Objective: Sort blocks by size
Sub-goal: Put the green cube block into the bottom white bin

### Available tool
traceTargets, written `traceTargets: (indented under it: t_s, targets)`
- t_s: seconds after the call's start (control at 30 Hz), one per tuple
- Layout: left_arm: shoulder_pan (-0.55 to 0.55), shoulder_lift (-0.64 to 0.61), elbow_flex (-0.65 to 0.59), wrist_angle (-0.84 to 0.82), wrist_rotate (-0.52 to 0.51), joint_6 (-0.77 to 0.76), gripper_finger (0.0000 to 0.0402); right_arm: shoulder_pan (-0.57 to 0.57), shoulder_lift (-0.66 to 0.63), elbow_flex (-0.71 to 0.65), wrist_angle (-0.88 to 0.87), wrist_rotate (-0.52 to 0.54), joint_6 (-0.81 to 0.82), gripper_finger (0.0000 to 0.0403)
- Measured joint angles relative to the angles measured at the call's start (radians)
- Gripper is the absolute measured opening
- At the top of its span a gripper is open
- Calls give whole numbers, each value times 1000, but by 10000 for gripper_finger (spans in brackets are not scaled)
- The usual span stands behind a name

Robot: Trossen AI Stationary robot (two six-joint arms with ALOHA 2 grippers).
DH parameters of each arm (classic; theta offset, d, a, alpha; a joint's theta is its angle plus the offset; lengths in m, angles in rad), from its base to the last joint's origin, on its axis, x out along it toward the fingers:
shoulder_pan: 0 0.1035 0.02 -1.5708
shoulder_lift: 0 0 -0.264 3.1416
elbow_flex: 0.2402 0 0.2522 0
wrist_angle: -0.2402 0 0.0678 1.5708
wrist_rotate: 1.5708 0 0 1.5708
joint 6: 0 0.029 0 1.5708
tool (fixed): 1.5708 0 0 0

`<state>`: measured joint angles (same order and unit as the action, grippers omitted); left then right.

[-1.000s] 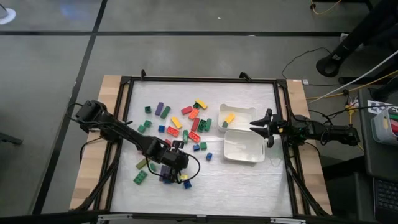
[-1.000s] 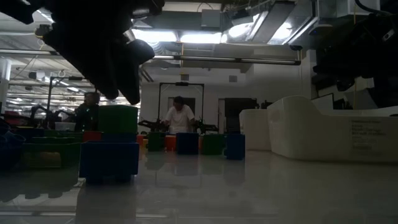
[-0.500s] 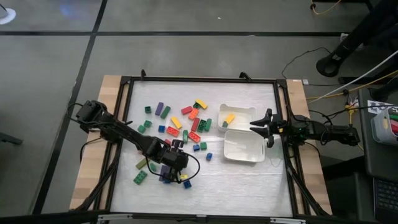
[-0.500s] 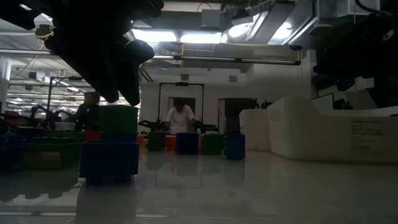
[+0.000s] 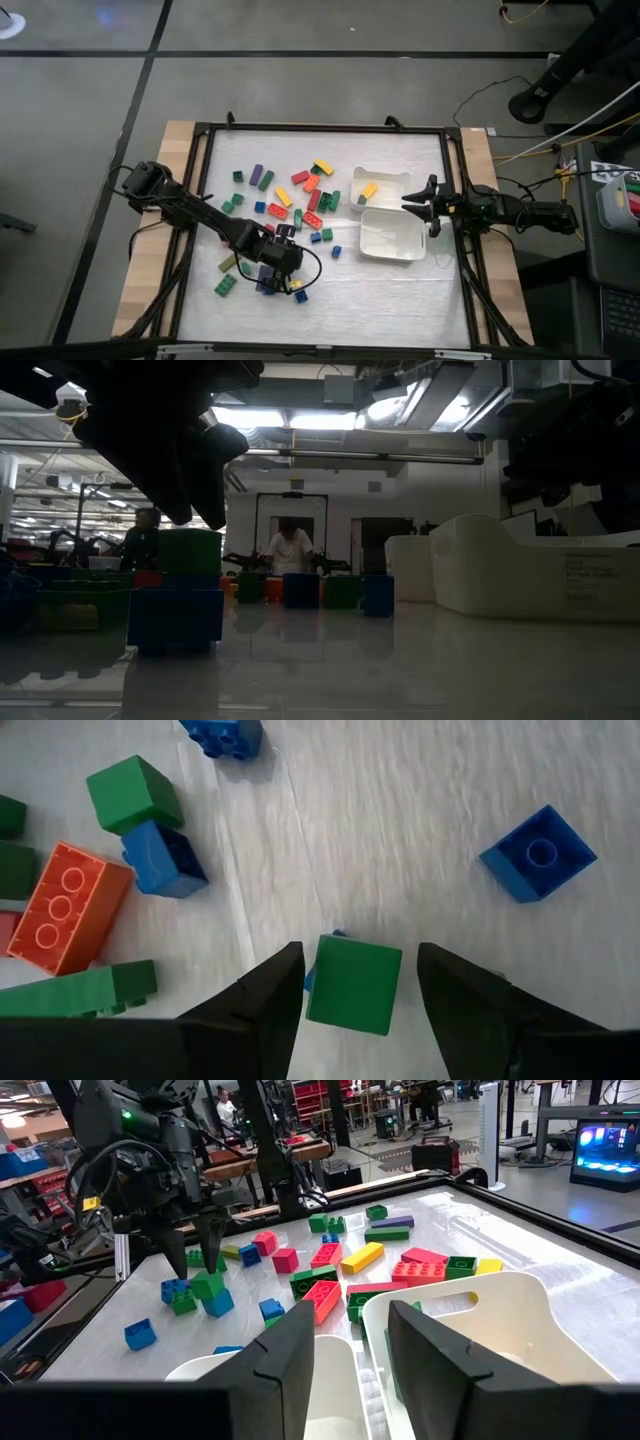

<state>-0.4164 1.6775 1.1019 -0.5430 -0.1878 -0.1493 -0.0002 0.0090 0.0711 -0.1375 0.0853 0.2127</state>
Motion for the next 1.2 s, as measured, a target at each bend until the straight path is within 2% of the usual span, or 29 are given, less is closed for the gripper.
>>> traceTargets:
  t_s: [1.2]
  targets:
    - [0, -2, 0, -43, 0, -4, 182, 0, 0, 0, 0, 0, 0, 131]
